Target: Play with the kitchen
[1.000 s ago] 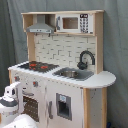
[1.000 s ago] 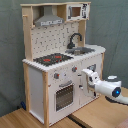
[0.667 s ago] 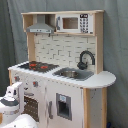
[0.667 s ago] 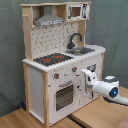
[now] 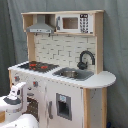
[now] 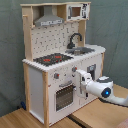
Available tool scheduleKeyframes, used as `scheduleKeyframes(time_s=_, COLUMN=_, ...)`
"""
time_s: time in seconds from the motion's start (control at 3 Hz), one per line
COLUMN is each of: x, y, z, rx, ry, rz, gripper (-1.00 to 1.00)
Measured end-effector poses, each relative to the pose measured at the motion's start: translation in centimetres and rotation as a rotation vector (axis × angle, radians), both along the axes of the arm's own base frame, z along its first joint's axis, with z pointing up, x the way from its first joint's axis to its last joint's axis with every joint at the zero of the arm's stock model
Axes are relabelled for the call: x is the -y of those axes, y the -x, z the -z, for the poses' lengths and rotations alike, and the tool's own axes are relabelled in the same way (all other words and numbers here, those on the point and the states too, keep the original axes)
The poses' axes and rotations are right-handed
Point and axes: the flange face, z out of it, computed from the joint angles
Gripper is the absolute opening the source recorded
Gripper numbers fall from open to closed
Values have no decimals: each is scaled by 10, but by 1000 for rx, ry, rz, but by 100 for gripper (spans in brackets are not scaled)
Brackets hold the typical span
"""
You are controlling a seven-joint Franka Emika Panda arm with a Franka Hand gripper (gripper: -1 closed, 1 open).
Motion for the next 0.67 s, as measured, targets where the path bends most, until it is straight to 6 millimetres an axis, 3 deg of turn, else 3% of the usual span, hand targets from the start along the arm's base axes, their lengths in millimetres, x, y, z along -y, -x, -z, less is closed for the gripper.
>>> scheduleKeyframes(time_s=0.33, x=-13, y=-16, z=6, rx=-9, ry=30, rz=8, gripper=100)
scheduleKeyframes(time_s=0.67, x=-10, y=-17, z=14, rx=-18, ry=44, rz=31, gripper=100)
